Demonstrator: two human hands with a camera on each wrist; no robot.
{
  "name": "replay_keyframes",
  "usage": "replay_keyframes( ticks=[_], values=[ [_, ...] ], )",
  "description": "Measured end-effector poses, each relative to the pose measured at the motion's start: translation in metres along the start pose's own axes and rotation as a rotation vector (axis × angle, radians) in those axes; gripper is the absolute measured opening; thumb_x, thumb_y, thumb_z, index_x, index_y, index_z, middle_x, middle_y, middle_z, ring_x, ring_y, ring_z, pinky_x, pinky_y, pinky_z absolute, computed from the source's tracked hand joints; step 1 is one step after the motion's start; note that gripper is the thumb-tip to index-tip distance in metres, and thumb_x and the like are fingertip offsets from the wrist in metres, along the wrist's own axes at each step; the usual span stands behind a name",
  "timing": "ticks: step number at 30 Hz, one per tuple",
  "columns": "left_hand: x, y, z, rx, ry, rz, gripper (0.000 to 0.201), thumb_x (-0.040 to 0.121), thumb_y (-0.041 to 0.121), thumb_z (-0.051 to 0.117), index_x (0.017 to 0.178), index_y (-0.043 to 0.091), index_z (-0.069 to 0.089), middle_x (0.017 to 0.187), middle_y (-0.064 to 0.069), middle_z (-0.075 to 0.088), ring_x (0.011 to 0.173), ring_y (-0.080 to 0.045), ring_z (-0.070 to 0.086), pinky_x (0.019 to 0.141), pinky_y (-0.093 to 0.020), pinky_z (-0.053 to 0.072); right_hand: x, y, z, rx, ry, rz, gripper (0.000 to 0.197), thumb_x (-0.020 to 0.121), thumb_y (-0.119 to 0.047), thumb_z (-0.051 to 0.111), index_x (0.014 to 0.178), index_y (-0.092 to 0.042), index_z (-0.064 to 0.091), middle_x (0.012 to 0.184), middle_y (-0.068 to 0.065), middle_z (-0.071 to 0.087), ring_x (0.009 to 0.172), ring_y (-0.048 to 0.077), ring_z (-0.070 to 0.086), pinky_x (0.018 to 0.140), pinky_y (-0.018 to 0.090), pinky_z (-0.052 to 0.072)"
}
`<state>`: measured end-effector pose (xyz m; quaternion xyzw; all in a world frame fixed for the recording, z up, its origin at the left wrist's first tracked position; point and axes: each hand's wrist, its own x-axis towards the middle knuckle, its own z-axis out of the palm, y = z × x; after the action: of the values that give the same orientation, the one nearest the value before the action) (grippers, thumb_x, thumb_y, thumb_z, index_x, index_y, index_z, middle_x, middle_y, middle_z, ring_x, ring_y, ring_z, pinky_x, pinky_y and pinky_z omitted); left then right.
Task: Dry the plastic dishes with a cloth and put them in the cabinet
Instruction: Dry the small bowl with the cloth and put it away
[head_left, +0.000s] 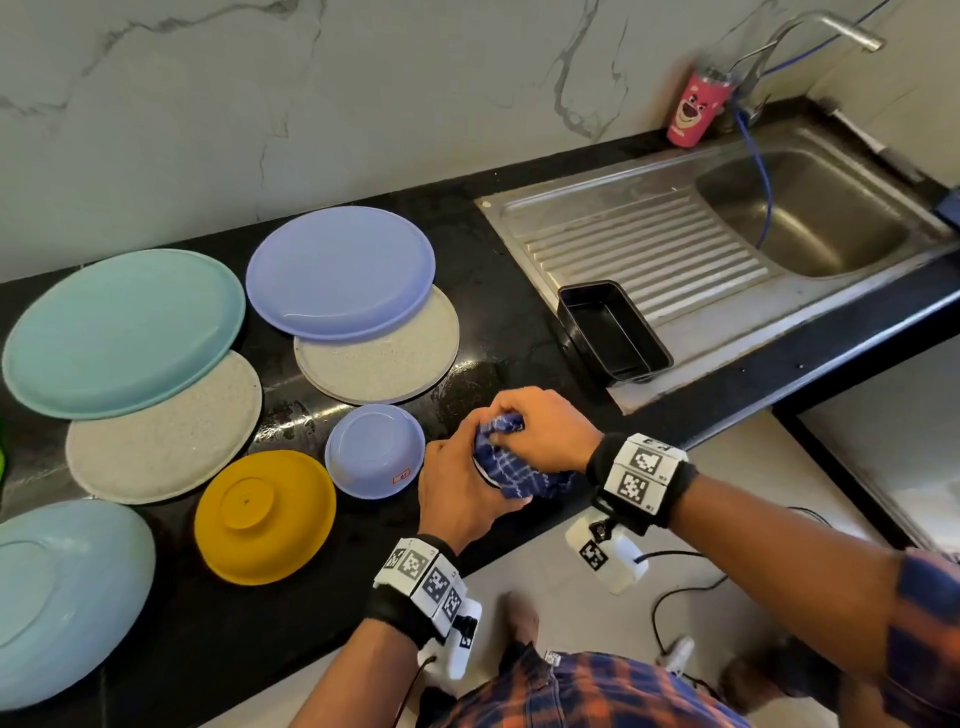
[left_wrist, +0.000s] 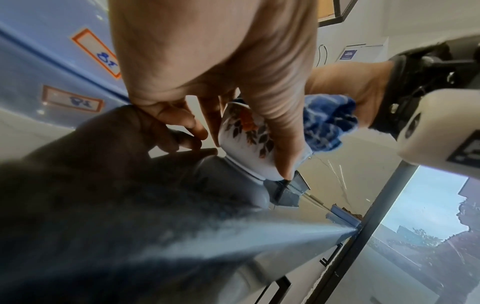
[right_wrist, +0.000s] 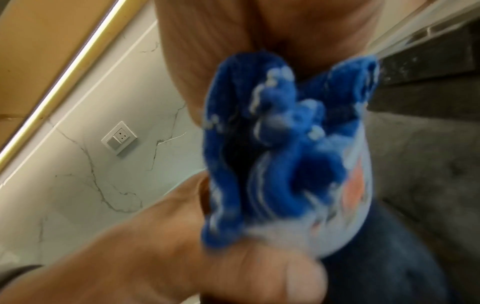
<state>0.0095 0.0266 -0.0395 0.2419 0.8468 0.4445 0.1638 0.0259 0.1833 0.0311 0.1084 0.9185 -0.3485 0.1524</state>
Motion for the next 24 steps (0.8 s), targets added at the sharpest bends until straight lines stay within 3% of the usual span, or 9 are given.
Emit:
replay_keyframes(
  ticks=[4, 6, 8, 11, 15, 19, 24],
  values=[
    [-0.004, 0.003, 0.002, 0.093, -0.024, 0.022, 0.094, 0.050, 0.059, 0.080, 0.131, 0.049, 0.034, 0.112, 0.019, 0.063, 0.102, -0.016, 0.059, 0.091, -0.040, 0.048, -0.002, -0.013, -0.037, -0.272, -0.455, -0.151, 0.023, 0.085, -0.017, 0.071, 0.102, -0.032, 0.077, 0.099, -0.011, 0.074, 0.090, 0.007, 0.067, 0.091, 0.035, 0.054],
    [-0.001, 0.001, 0.004, 0.076, -0.015, -0.018, 0.099, 0.047, 0.061, 0.078, 0.135, 0.049, 0.034, 0.113, 0.020, 0.063, 0.103, -0.016, 0.058, 0.088, -0.041, 0.050, 0.002, -0.027, -0.055, -0.432, -0.539, -0.208, 0.026, 0.085, -0.014, 0.071, 0.103, -0.031, 0.078, 0.099, -0.011, 0.075, 0.089, 0.006, 0.067, 0.087, 0.028, 0.054],
    [0.003, -0.002, 0.004, 0.041, -0.005, -0.044, 0.101, 0.045, 0.060, 0.080, 0.135, 0.046, 0.037, 0.113, 0.020, 0.063, 0.102, -0.016, 0.058, 0.088, -0.040, 0.050, 0.005, -0.039, -0.066, -0.551, -0.438, -0.271, 0.035, 0.083, -0.008, 0.065, 0.105, -0.032, 0.078, 0.103, -0.009, 0.075, 0.091, 0.012, 0.067, 0.081, 0.026, 0.053],
    [0.005, -0.004, 0.003, 0.043, -0.012, -0.063, 0.103, 0.045, 0.059, 0.081, 0.136, 0.045, 0.035, 0.115, 0.020, 0.059, 0.105, -0.017, 0.056, 0.092, -0.035, 0.048, 0.007, -0.046, -0.066, -0.719, -0.233, -0.359, 0.042, 0.081, -0.010, 0.062, 0.112, -0.036, 0.074, 0.110, -0.006, 0.073, 0.095, 0.021, 0.066, 0.079, 0.034, 0.055],
    [0.003, -0.002, 0.005, 0.066, -0.015, -0.104, 0.114, 0.047, 0.058, 0.084, 0.144, 0.043, 0.028, 0.121, 0.014, 0.059, 0.114, -0.017, 0.050, 0.096, -0.035, 0.045, 0.004, -0.034, -0.039, -0.883, -0.251, -0.452, 0.029, 0.091, -0.024, 0.063, 0.119, -0.032, 0.067, 0.111, 0.000, 0.069, 0.098, 0.027, 0.066, 0.079, 0.042, 0.057],
    [0.005, 0.009, 0.005, 0.037, -0.052, -0.138, 0.128, 0.048, 0.060, 0.088, 0.152, 0.046, 0.013, 0.136, 0.009, 0.052, 0.128, -0.016, 0.039, 0.104, -0.034, 0.036, 0.004, -0.024, -0.020, -0.846, -0.240, -0.429, 0.024, 0.093, -0.023, 0.064, 0.117, -0.023, 0.069, 0.108, 0.001, 0.069, 0.094, 0.025, 0.068, 0.079, 0.039, 0.058],
    [0.008, 0.010, 0.005, 0.060, -0.030, -0.128, 0.116, 0.045, 0.062, 0.087, 0.143, 0.043, 0.029, 0.130, 0.012, 0.056, 0.123, -0.018, 0.045, 0.101, -0.035, 0.044, 0.007, -0.022, -0.018, -0.809, -0.189, -0.407, 0.026, 0.094, -0.021, 0.063, 0.120, -0.024, 0.066, 0.114, -0.001, 0.066, 0.092, 0.024, 0.067, 0.075, 0.033, 0.056]
  ],
)
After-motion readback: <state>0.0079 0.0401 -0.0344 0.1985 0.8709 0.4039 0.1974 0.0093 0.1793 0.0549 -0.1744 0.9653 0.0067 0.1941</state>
